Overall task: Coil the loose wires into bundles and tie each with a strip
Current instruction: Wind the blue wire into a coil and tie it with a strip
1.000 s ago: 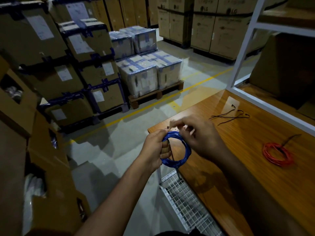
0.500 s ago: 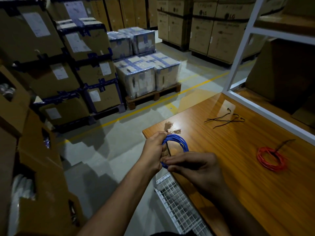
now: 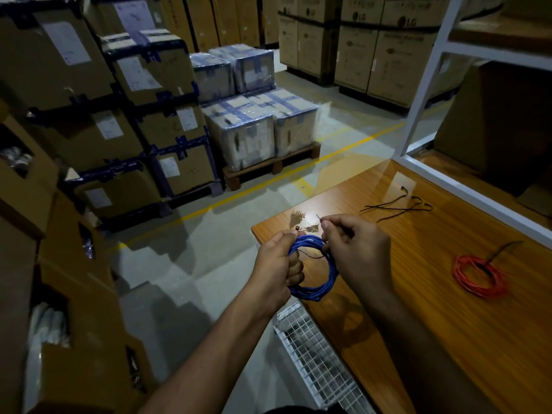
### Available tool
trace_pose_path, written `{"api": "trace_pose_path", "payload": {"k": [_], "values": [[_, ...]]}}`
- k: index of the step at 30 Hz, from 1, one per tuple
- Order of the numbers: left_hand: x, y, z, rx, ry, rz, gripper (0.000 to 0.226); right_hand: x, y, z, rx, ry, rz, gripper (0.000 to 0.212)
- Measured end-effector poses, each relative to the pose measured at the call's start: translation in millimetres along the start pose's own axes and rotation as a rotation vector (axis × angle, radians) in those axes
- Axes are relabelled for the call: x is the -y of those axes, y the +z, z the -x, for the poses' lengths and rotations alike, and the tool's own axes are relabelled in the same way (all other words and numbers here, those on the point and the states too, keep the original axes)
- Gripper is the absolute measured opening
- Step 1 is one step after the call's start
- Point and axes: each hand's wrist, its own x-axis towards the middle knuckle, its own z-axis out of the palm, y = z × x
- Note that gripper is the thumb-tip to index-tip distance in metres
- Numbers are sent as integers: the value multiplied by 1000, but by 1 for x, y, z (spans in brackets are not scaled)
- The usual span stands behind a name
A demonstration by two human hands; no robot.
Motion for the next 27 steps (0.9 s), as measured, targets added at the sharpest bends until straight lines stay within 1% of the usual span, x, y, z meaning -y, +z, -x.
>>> {"api": "trace_pose_path", "payload": {"k": [2, 4, 6, 8, 17, 23, 27], "values": [[-1, 1, 1, 2, 5, 8, 17, -1, 2, -6, 32, -111, 134, 14], [-2, 2, 2, 8, 6, 17, 17, -2, 5, -10, 56, -240, 217, 12], [-3, 3, 2, 15, 0, 21, 17, -4, 9, -11, 67, -359, 277, 7], [-4, 4, 2, 20, -5, 22, 17, -7, 12, -11, 59, -417, 294, 4], [-5, 5, 1, 13, -28, 50, 15, -6, 14, -13, -8, -494, 382, 2], [-6, 4, 1, 19, -26, 61, 17, -7, 16, -14, 10, -515, 391, 3], [-3, 3, -1, 24, 7, 9, 18, -9, 19, -15, 29, -534, 409, 5]]}}
